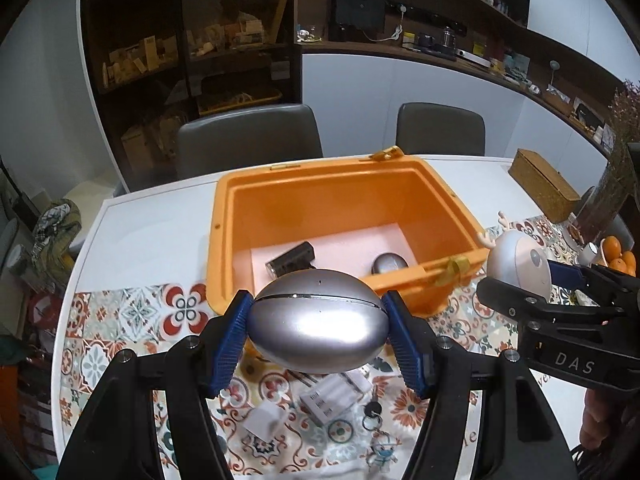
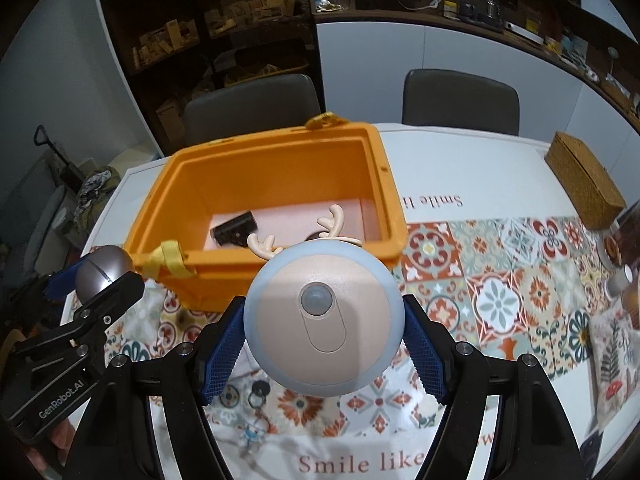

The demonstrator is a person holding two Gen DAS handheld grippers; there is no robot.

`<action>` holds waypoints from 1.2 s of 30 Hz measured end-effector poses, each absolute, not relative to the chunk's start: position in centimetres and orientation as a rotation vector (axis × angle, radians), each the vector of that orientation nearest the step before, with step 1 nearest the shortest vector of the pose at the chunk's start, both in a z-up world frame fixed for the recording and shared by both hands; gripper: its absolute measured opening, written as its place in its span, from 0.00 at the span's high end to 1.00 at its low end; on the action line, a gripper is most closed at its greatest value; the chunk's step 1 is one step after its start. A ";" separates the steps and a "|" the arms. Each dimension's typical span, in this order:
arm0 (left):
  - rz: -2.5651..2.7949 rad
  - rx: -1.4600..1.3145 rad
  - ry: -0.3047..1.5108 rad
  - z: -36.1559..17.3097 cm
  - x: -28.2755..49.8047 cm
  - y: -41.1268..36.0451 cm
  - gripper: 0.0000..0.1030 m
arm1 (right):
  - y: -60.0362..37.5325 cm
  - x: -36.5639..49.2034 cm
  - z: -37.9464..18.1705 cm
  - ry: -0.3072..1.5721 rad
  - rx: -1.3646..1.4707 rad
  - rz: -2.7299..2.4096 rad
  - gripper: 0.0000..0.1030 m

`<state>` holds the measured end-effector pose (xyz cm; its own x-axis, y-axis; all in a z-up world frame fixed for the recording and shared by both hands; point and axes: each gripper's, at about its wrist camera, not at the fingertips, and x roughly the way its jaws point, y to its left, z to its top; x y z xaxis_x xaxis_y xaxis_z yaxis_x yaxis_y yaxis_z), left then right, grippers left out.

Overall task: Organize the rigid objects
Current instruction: 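Lift and carry the peach lamp and rose-gold egg over the orange crate, then open the left tool to drop the egg while the right tool releases the lamp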

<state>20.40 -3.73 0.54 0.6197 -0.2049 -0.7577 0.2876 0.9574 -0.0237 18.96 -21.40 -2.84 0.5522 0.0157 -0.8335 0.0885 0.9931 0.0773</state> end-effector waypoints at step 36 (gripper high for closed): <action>-0.215 0.189 1.049 -3.5 32.0 -4.8 0.36 | -19.4 30.8 -5.7 1.095 -0.017 -0.091 0.28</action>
